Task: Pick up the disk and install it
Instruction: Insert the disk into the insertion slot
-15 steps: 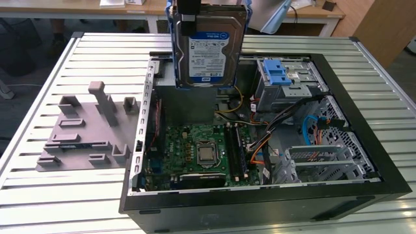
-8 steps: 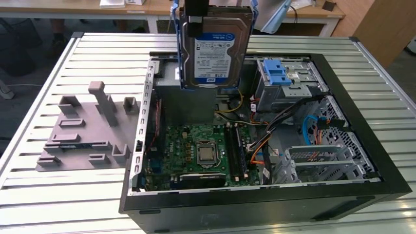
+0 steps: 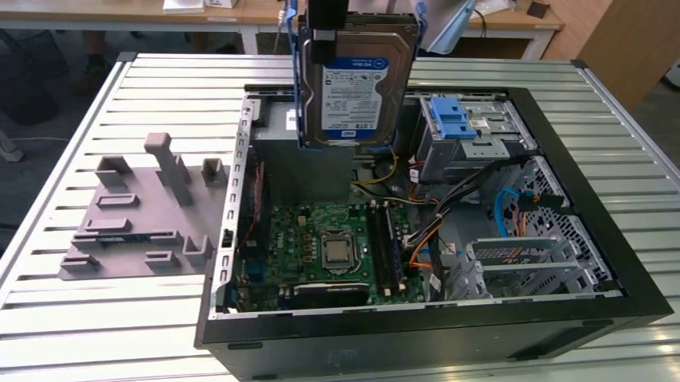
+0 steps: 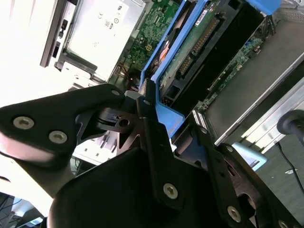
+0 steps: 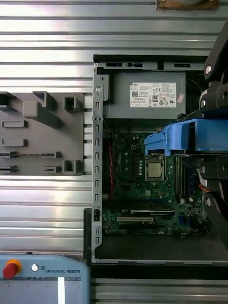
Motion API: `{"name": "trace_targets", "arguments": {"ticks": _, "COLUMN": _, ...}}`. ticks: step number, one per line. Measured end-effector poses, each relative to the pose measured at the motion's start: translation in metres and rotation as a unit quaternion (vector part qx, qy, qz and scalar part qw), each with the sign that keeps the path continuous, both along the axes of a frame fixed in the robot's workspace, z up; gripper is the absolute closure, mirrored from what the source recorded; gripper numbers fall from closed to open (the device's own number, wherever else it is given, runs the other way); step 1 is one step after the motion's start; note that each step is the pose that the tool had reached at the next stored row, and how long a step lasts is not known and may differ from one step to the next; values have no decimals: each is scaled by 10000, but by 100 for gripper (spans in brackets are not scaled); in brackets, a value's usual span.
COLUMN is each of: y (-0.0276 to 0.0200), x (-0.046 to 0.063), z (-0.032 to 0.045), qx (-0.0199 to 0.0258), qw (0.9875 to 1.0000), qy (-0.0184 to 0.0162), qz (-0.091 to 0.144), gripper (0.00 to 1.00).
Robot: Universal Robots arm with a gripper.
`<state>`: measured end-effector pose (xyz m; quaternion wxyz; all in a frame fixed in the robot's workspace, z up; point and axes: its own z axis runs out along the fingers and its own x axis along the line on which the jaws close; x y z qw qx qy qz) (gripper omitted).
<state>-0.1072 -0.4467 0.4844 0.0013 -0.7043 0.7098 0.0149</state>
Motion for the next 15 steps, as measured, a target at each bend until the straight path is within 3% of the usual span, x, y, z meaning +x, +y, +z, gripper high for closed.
{"name": "trace_targets", "arguments": {"ticks": 8, "y": -110, "x": 38, "z": -10, "qx": 0, "qw": 10000, "qy": 0, "qz": 0, "gripper": 64}}
{"name": "trace_targets", "arguments": {"ticks": 15, "y": -272, "x": 54, "z": -20, "qx": 0, "qw": 10000, "qy": 0, "qz": 0, "gripper": 64}}
